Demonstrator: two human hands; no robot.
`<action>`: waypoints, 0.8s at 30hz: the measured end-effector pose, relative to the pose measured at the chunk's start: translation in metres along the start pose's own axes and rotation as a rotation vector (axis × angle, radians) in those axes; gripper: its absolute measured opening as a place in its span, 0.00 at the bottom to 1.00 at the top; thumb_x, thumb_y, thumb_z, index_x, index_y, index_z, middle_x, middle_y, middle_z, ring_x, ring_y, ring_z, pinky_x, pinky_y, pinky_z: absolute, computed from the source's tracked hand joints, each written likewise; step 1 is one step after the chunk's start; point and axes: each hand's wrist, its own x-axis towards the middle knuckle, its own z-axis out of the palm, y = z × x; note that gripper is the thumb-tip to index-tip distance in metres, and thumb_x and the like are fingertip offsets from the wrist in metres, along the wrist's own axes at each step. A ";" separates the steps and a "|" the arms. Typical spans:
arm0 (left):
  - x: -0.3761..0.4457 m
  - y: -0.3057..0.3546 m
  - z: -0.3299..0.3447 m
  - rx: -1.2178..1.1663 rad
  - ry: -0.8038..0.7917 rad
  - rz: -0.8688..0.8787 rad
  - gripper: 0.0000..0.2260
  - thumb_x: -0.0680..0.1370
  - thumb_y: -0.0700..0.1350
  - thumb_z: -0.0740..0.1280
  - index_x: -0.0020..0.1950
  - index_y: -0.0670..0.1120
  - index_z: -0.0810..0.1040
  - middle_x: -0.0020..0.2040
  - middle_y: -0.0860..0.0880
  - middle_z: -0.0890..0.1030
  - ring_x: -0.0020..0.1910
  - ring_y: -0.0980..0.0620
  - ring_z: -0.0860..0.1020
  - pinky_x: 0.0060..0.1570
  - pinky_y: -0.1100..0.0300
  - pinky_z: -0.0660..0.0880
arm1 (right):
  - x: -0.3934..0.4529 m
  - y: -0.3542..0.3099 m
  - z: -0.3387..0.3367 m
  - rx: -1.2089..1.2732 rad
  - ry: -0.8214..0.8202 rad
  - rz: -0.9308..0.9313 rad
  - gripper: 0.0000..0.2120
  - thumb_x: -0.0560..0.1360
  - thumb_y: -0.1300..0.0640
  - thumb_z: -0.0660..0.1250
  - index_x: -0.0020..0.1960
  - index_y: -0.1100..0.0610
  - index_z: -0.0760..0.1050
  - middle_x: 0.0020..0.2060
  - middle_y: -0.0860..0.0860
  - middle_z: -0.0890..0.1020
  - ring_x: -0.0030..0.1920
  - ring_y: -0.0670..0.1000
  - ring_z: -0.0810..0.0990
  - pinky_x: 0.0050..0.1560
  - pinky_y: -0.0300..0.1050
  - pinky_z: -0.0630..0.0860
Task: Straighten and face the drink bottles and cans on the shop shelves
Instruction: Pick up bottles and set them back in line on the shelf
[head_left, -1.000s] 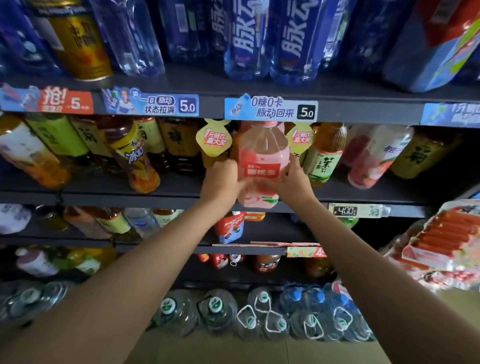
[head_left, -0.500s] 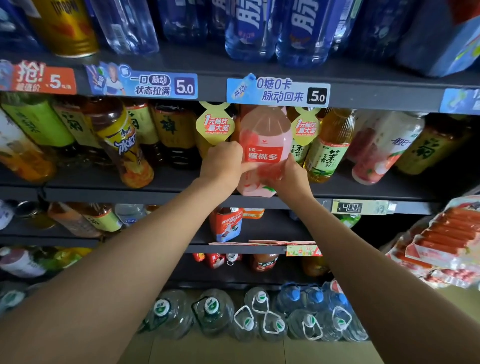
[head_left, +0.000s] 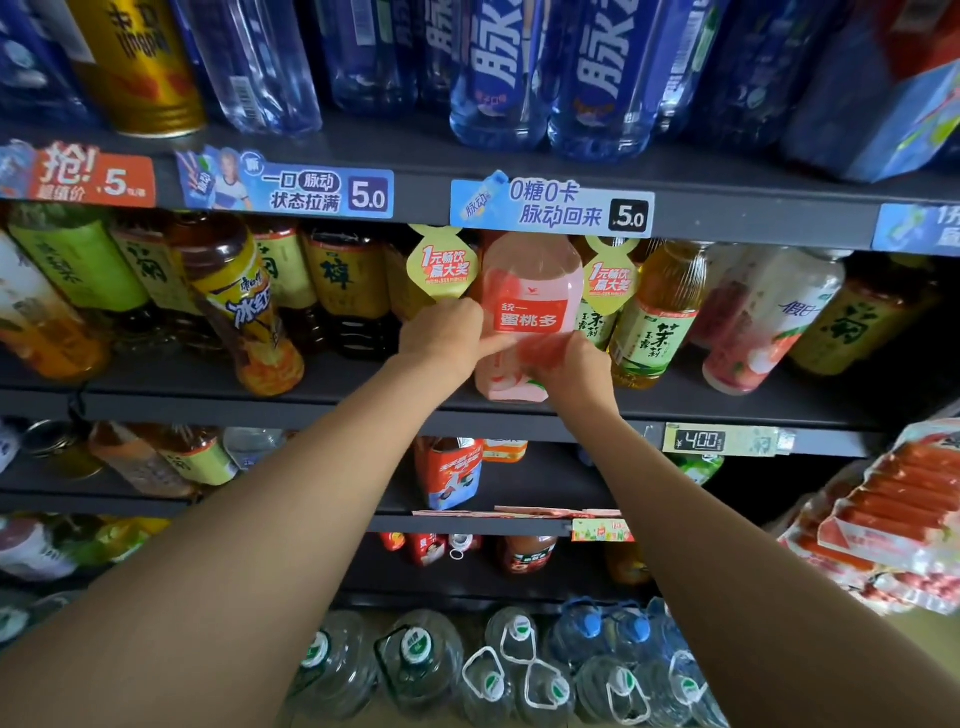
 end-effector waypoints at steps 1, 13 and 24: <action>0.002 -0.005 -0.001 -0.023 -0.006 0.019 0.21 0.73 0.62 0.64 0.47 0.43 0.72 0.45 0.47 0.77 0.43 0.49 0.76 0.41 0.56 0.73 | -0.002 0.001 -0.002 0.014 -0.010 0.003 0.21 0.72 0.53 0.71 0.59 0.63 0.72 0.52 0.54 0.79 0.50 0.54 0.78 0.43 0.42 0.71; 0.002 -0.036 -0.003 -0.103 0.098 0.083 0.09 0.76 0.49 0.67 0.51 0.46 0.83 0.49 0.47 0.83 0.49 0.47 0.80 0.46 0.54 0.77 | -0.011 -0.006 -0.024 0.040 -0.074 -0.128 0.11 0.72 0.58 0.71 0.53 0.60 0.79 0.49 0.52 0.81 0.46 0.49 0.76 0.39 0.29 0.64; -0.010 -0.034 0.024 -0.195 0.170 -0.383 0.27 0.75 0.60 0.64 0.60 0.39 0.68 0.58 0.40 0.77 0.59 0.39 0.75 0.48 0.51 0.71 | -0.033 -0.016 0.032 0.213 0.161 0.116 0.45 0.67 0.51 0.76 0.73 0.62 0.53 0.68 0.60 0.64 0.68 0.61 0.64 0.67 0.54 0.64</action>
